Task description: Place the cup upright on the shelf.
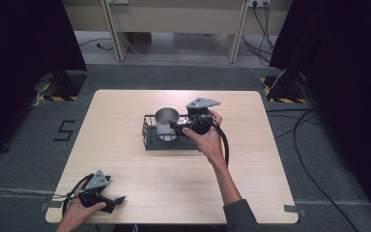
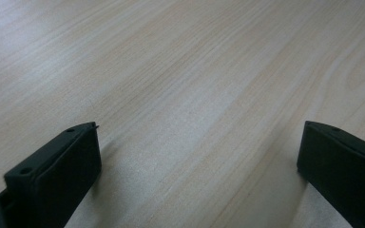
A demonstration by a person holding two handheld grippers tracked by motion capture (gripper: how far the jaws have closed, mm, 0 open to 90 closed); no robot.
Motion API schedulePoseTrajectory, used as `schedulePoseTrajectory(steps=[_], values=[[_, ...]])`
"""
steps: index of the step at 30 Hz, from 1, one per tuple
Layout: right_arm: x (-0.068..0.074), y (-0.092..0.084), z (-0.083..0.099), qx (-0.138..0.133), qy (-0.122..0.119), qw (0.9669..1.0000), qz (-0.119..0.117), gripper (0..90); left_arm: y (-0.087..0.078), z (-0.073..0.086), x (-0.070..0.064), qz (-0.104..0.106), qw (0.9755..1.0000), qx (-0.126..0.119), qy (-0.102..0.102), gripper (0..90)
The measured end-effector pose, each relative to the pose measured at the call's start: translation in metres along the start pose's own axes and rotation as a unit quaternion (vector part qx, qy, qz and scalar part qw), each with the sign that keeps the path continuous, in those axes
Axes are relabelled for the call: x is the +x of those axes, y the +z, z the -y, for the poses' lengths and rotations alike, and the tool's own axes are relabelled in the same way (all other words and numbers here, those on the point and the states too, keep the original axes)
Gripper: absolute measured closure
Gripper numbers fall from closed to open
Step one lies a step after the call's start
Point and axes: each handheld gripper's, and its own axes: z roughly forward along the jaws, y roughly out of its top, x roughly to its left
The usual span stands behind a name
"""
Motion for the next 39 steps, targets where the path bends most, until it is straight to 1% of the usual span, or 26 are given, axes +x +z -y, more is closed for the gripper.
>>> schedulePoseTrajectory(steps=[1, 2, 3, 4, 5, 6, 7, 12, 14, 15, 18, 19, 21, 24, 25, 26, 27, 28, 29, 31, 32, 33, 35, 37, 38, 39], values=[[-0.002, -0.005, 0.005, -0.001, 0.002, 1.0, 0.0, 15.5, 0.0, 0.0, 0.0, 0.0, 1.0, 0.0, 0.0, 0.0], [-0.002, -0.005, 0.005, -0.001, 0.002, 1.0, 0.0, 15.5, 0.0, 0.0, 0.0, 0.0, 1.0, 0.0, 0.0, 0.0], [-0.005, -0.01, 0.011, -0.003, 0.004, 1.0, 0.003, 15.5, 0.0, 0.0, 0.0, -0.001, 1.0, 0.0, 0.0, 0.0], [-0.005, -0.01, 0.011, -0.003, 0.004, 1.0, 0.003, 15.5, 0.0, 0.0, 0.0, -0.001, 1.0, 0.0, 0.0, 0.0], [-0.007, -0.017, 0.018, -0.007, 0.008, 0.9999, 0.003, 15.5, 0.0, 0.0, 0.0, -0.001, 1.0, 0.0, 0.0, 0.0], [-0.007, -0.017, 0.018, -0.007, 0.008, 0.9999, 0.003, 15.5, 0.0, 0.0, 0.0, -0.001, 1.0, 0.0, 0.0, 0.0], [-0.008, -0.022, 0.023, -0.009, 0.011, 0.9999, 0.004, 15.5, 0.0, 0.0, 0.0, -0.001, 1.0, 0.0, -0.001, 0.0], [-0.013, -0.035, 0.04, -0.015, 0.019, 0.9997, 0.006, 15.5, 0.0, 0.0, 0.0, -0.002, 1.0, 0.0, -0.001, 0.0], [-0.014, -0.037, 0.042, -0.016, 0.02, 0.9996, 0.007, 15.5, 0.0, 0.0, 0.0, -0.002, 1.0, 0.0, -0.001, 0.0], [-0.015, -0.042, 0.048, -0.018, 0.026, 0.9995, 0.009, 15.5, 0.0, 0.0, 0.0, -0.002, 1.0, 0.0, -0.001, 0.0], [-0.015, -0.046, 0.053, -0.021, 0.028, 0.9993, 0.009, 15.5, 0.0, 0.0, 0.0, -0.002, 1.0, -0.001, -0.001, 0.0], [-0.016, -0.05, 0.06, -0.025, 0.031, 0.9992, 0.01, 15.5, 0.0, 0.0, 0.0, -0.002, 1.0, -0.001, -0.001, 0.0], [-0.016, -0.054, 0.065, -0.028, 0.033, 0.9991, 0.008, 15.5, 0.0, 0.0, 0.0, -0.002, 1.0, -0.001, -0.001, 0.0], [-0.016, -0.056, 0.07, -0.031, 0.036, 0.9988, 0.009, 15.5, 0.0, 0.0, 0.0, -0.002, 1.0, -0.001, -0.001, 0.0], [-0.016, -0.06, 0.077, -0.032, 0.038, 0.9987, 0.011, 15.5, 0.0, 0.0, 0.0, -0.002, 1.0, -0.001, -0.001, 0.0], [-0.016, -0.06, 0.077, -0.032, 0.038, 0.9987, 0.011, 15.5, 0.0, 0.0, 0.0, -0.002, 1.0, -0.001, -0.001, 0.0], [-0.015, -0.062, 0.082, -0.034, 0.039, 0.9986, 0.012, 15.5, 0.0, 0.0, 0.0, -0.002, 1.0, -0.001, -0.001, 0.0], [-0.015, -0.062, 0.082, -0.034, 0.039, 0.9986, 0.012, 15.5, 0.0, 0.0, 0.0, -0.002, 1.0, -0.001, -0.001, 0.0], [-0.014, -0.064, 0.088, -0.036, 0.04, 0.9985, 0.012, 15.5, 0.0, 0.0, 0.0, -0.002, 1.0, 0.0, -0.001, 0.0], [-0.013, -0.064, 0.09, -0.035, 0.041, 0.9985, 0.011, 15.4, 0.0, 0.0, 0.0, -0.002, 1.0, 0.0, -0.001, 0.0], [-0.012, -0.065, 0.093, -0.035, 0.039, 0.9986, 0.011, 15.5, 0.0, 0.0, 0.0, -0.002, 1.0, 0.0, -0.001, 0.0], [-0.009, -0.066, 0.099, -0.037, 0.036, 0.9985, 0.016, 15.4, 0.0, 0.0, 0.0, -0.002, 1.0, 0.0, -0.001, 0.0], [-0.007, -0.068, 0.105, -0.04, 0.036, 0.9984, 0.016, 15.3, 0.0, 0.0, 0.0, -0.003, 1.0, 0.0, -0.002, 0.0], [-0.004, -0.068, 0.111, -0.038, 0.035, 0.9985, 0.017, 15.3, 0.0, 0.0, 0.0, -0.003, 1.0, 0.0, -0.002, 0.0], [-0.004, -0.068, 0.111, -0.038, 0.035, 0.9985, 0.017, 15.3, 0.0, 0.0, 0.0, -0.003, 1.0, 0.001, -0.002, 0.0], [-0.001, -0.069, 0.116, -0.035, 0.032, 0.9987, 0.019, 15.3, 0.0, 0.0, 0.0, -0.003, 1.0, 0.001, -0.002, 0.0]])
